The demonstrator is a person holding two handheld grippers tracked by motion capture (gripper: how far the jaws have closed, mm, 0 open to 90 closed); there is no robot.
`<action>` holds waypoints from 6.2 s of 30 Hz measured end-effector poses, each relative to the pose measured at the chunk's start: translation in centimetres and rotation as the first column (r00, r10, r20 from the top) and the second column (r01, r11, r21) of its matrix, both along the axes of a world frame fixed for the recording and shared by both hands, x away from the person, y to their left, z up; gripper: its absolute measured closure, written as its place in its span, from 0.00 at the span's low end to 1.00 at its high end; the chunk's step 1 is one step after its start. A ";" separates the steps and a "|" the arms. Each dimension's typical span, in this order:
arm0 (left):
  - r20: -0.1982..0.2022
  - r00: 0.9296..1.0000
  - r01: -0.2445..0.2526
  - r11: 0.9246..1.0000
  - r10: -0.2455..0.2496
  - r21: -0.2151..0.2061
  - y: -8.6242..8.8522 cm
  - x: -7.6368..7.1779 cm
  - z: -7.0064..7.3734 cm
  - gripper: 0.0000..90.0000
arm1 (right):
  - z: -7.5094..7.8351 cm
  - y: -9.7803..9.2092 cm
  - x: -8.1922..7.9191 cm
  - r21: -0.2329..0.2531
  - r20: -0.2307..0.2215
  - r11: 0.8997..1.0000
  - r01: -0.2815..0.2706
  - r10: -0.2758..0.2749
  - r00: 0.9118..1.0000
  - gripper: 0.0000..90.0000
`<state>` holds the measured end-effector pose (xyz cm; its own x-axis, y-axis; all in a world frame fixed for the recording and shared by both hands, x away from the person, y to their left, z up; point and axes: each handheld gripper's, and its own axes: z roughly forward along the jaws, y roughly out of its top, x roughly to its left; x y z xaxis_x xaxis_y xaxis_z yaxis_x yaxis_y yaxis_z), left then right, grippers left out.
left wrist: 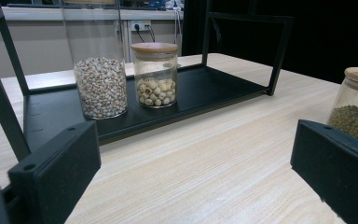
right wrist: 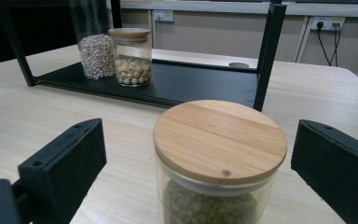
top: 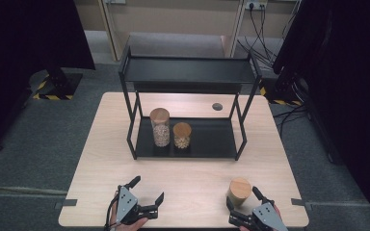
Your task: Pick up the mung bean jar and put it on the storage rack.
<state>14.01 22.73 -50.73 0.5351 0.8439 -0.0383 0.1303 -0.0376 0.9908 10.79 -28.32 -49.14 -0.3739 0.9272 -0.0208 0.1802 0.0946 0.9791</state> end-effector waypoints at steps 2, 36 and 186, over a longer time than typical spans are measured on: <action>0.000 1.000 0.000 1.000 0.000 0.000 0.0 0.0 0.0 0.01 | 0.0 0.0 0.3 -0.005 -0.003 1.000 0.005 -0.005 1.000 0.04; 0.000 1.000 -0.001 1.000 0.001 -0.003 0.0 0.0 0.0 0.01 | 0.4 0.5 2.3 -0.036 -0.083 0.999 0.024 -0.027 0.996 0.28; 0.009 1.000 -0.011 1.000 0.011 -0.014 0.3 0.0 0.0 0.01 | 4.6 7.4 13.7 0.058 -0.037 0.996 -0.064 0.067 0.997 0.03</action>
<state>13.99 23.00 -50.76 0.5265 0.8490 -0.0452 0.1214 -0.0225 0.9923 24.48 -20.89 -44.55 -0.4334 0.9000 0.0468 0.2133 0.0520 0.9756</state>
